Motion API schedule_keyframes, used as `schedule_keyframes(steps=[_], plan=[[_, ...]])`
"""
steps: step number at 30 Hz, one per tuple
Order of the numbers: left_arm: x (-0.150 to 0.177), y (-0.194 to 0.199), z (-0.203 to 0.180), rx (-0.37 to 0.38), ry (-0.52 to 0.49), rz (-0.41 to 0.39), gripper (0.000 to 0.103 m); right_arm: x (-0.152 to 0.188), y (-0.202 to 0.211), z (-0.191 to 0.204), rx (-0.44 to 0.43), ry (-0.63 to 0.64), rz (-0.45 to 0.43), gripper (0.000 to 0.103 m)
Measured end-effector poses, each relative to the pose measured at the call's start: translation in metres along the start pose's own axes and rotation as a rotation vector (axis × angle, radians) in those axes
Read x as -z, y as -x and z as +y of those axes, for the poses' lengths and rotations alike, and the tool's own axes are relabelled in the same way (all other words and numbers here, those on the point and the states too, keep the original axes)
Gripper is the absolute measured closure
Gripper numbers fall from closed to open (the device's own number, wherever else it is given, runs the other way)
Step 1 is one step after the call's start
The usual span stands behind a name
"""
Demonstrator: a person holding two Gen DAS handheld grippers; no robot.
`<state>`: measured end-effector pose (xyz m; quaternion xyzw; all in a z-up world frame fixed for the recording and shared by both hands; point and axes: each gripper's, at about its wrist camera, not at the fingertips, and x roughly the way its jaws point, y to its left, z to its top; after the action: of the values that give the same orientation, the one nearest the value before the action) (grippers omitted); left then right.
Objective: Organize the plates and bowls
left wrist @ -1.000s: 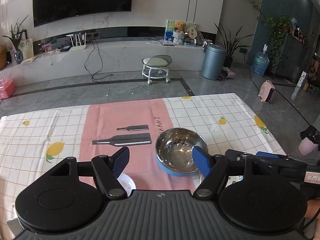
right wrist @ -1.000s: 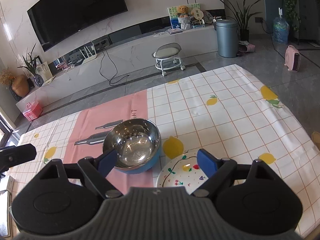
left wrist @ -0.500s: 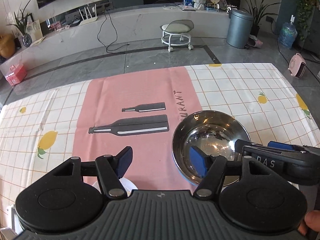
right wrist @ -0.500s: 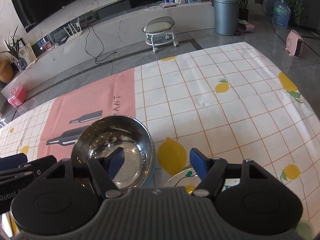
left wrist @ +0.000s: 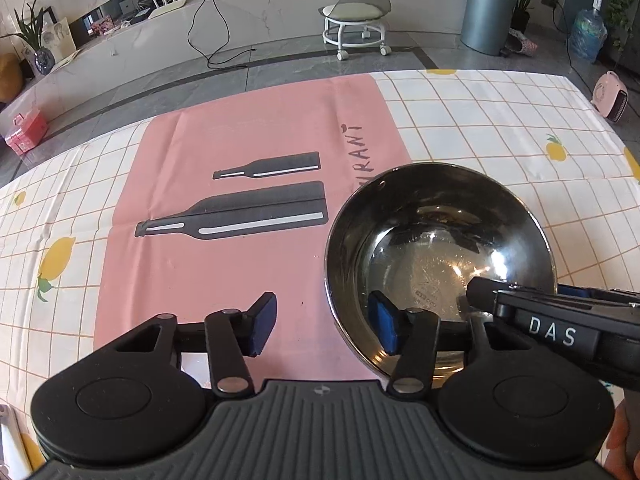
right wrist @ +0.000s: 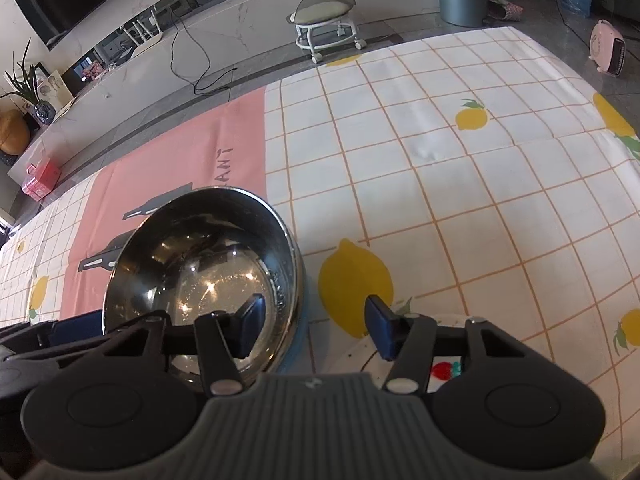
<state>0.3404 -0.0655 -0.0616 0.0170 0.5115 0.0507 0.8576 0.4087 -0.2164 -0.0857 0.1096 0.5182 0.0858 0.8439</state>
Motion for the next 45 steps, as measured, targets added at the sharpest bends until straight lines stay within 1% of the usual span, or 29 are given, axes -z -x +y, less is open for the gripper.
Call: schedule_keyframes(steps=[1,3,5,6,7,8,9,12,15,19,22,24,30,37,40,43,45], plan=[[0.001,-0.002,0.001,0.008,0.012,0.005,0.048,0.001,-0.003,0.000,-0.021,0.001,0.016,0.050],[0.001,-0.003,0.004,0.040,0.055,0.009,0.056,0.002,-0.006,0.000,-0.035,-0.001,0.035,0.064],[0.000,-0.004,0.005,0.072,0.086,0.014,0.073,0.003,-0.006,0.001,-0.047,0.000,0.028,0.071],[0.000,-0.003,0.005,0.083,0.090,0.014,0.078,0.003,-0.006,0.001,-0.053,0.003,0.025,0.077],[0.000,-0.002,0.003,0.087,0.089,0.012,0.084,0.003,-0.005,0.002,-0.059,0.003,0.021,0.080],[0.001,-0.001,0.000,0.079,0.082,0.007,0.085,0.003,-0.004,0.002,-0.063,0.001,0.017,0.087],[0.001,0.000,-0.002,0.071,0.073,0.001,0.085,0.003,-0.002,0.002,-0.059,0.001,0.012,0.088],[0.002,0.004,-0.004,0.066,0.075,-0.021,0.088,0.002,-0.001,0.000,-0.058,-0.005,0.004,0.088],[0.001,0.005,-0.004,0.069,0.084,-0.012,0.088,0.001,-0.001,-0.004,-0.071,-0.032,0.010,0.089],[0.001,0.012,-0.005,0.066,0.083,-0.037,0.088,0.001,0.004,-0.004,-0.076,-0.031,-0.004,0.089],[0.000,0.018,-0.001,0.063,0.120,-0.052,0.089,0.000,0.011,-0.004,-0.090,-0.035,-0.017,0.089],[-0.002,0.023,0.000,0.055,0.128,-0.064,0.089,-0.001,0.014,-0.002,-0.099,-0.025,-0.020,0.089],[-0.007,0.048,0.003,0.051,0.142,-0.101,0.090,-0.004,0.032,0.001,-0.135,-0.032,-0.050,0.088],[-0.013,0.088,0.006,0.013,0.124,-0.168,0.090,-0.006,0.061,0.004,-0.219,-0.062,-0.088,0.088],[-0.003,0.104,0.012,0.007,0.141,-0.190,0.091,-0.003,0.075,0.010,-0.250,-0.048,-0.106,0.088],[0.010,0.122,0.023,0.002,0.151,-0.205,0.091,0.008,0.097,0.024,-0.248,0.004,-0.131,0.087],[0.018,0.133,0.034,0.004,0.176,-0.203,0.091,0.015,0.110,0.033,-0.259,0.041,-0.142,0.087]])
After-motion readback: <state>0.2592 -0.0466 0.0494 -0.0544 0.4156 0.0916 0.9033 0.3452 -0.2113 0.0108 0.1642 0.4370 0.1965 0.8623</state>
